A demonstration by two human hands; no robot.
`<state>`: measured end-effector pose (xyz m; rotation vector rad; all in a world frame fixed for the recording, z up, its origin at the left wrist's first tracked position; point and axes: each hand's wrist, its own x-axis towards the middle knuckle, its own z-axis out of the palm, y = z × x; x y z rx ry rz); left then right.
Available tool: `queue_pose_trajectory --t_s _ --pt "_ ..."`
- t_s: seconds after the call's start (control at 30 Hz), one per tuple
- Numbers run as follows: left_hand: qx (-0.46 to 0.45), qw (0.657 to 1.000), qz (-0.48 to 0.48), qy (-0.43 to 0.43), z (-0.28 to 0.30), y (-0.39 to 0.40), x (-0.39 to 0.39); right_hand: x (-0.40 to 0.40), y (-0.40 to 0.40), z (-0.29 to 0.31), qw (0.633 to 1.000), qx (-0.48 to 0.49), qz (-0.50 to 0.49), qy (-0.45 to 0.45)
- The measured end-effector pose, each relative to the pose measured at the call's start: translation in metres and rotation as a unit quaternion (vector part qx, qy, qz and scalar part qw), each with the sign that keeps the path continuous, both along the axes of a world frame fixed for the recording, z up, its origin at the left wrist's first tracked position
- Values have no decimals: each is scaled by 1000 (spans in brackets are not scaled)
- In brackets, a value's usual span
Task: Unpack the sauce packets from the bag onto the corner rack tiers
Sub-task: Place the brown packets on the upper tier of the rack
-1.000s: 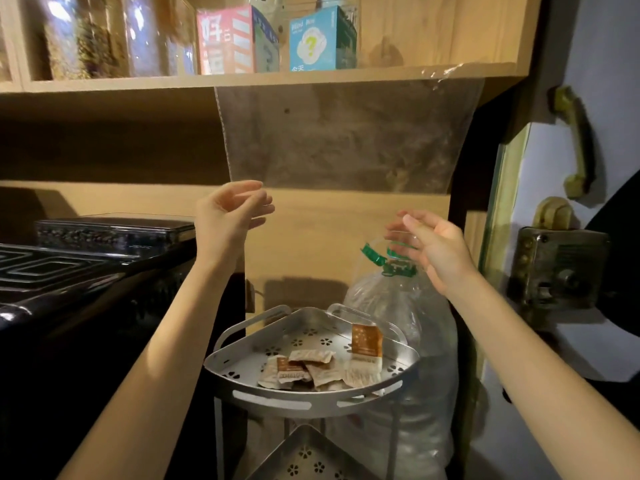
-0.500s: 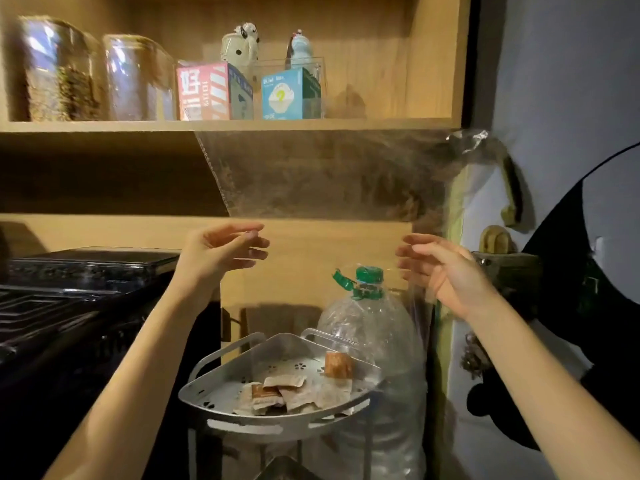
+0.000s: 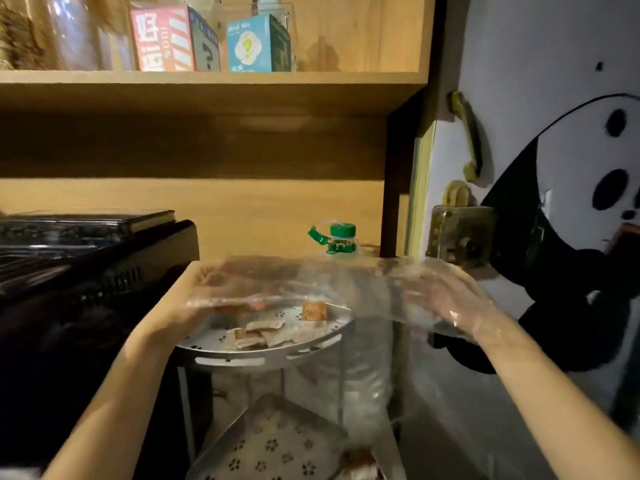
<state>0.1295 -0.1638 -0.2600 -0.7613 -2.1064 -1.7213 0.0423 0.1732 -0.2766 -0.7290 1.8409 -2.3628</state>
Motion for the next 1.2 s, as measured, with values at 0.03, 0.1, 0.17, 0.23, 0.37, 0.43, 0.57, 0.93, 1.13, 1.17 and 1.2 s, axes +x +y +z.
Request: queue_pose_trajectory --t_s 0.03,0.1,0.17,0.23,0.37,0.43,0.57,0.93,1.13,1.17,1.2 --pt "14 1000 -3 -8 -6 0 4 5 3 -5 999 48 -18 -1" --pt "20 999 -3 -33 -23 -3 5 12 7 -16 990 134 -54 -10" --pt "20 997 10 -67 -45 -8 4 17 10 -30 983 171 -66 -17" --pt "27 994 4 -103 -70 -11 8 27 8 -47 976 200 -83 -26" --pt "-41 979 -54 -193 -112 -15 26 42 4 -82 959 264 -97 -41" --pt "-58 945 -140 -291 -130 -19 35 46 3 -98 950 296 -83 -44" --pt "-6 878 -216 -427 -161 -13 48 52 -10 -120 929 365 -40 -45" --pt "-43 897 -71 -435 -237 15 83 58 -83 -146 877 473 -20 88" --pt "82 873 81 -474 -278 -2 113 72 -113 -180 830 524 -76 174" --pt "111 868 112 -471 -283 -4 117 74 -117 -190 827 534 -64 165" --pt "136 862 138 -468 -287 -7 122 77 -121 -201 828 539 -50 149"
